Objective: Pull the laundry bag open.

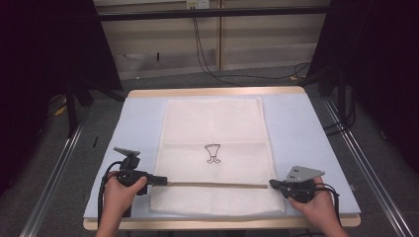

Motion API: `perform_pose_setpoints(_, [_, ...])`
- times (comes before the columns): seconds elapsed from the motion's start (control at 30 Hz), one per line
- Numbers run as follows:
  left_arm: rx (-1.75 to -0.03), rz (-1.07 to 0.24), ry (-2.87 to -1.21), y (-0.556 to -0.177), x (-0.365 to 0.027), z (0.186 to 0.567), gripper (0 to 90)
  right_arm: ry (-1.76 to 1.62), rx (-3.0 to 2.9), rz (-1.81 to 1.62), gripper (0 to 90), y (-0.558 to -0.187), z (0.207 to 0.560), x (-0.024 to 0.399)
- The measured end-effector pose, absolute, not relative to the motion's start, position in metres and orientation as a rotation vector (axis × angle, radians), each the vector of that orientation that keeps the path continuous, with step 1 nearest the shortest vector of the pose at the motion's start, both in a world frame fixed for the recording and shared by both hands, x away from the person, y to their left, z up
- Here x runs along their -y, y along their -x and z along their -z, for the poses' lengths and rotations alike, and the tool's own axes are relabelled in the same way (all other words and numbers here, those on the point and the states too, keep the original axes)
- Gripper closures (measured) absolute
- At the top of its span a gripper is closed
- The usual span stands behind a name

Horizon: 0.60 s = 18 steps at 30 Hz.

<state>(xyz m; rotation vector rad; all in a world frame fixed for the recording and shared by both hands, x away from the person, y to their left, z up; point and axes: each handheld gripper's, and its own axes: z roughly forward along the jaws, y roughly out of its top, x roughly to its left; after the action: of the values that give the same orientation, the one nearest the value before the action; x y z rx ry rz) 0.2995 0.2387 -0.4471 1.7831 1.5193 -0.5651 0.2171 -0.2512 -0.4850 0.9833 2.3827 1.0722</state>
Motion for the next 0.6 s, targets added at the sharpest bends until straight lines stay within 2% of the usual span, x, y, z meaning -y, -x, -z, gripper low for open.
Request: perform_pose_setpoints(0.6, [-1.599,0.528,-1.732,-0.298,-0.265,0.449,87.3,-0.982,-2.383,-1.073,90.0,-0.217,0.485,0.251])
